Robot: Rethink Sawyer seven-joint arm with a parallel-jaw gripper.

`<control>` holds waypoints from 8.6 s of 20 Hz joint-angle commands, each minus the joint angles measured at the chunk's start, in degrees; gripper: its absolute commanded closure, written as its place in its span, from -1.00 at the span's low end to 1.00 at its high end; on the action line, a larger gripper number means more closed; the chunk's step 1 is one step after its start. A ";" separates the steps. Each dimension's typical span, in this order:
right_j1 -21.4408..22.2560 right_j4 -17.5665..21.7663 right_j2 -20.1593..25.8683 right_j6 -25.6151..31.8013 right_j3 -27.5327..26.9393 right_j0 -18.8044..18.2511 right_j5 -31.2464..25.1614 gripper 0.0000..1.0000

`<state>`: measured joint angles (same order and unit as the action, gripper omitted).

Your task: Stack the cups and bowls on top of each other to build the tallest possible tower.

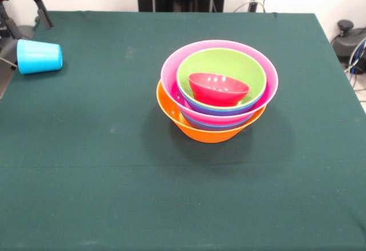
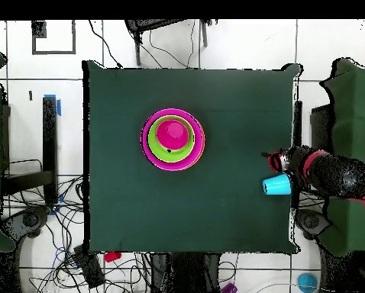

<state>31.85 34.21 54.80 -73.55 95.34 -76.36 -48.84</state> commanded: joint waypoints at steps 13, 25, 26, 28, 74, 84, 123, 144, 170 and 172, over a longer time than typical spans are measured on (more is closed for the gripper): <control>-9.04 -1.02 0.25 21.70 -10.75 1.14 -13.37 -1.00; -14.66 -3.52 2.11 22.38 -11.40 -0.07 -15.29 -1.00; -14.86 -3.58 2.18 22.56 -11.73 0.09 -15.50 -1.00; -15.22 -3.76 2.40 22.86 -11.49 -0.19 -15.60 -1.00; -15.51 2.60 3.15 27.72 -0.68 -14.70 -13.43 -1.00; -15.71 0.73 3.25 24.54 3.94 -16.37 -15.87 -1.00; -18.75 5.95 4.84 28.64 -1.94 -16.55 -7.86 -1.00; -22.79 8.09 5.96 29.99 -6.26 -17.63 -4.61 -1.00; -25.73 6.44 4.55 33.41 -8.18 -17.60 -5.97 -1.00; -24.48 7.67 4.50 34.10 -6.16 -19.16 -5.14 -1.00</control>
<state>6.88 37.47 61.31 -57.06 91.38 -96.16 -56.21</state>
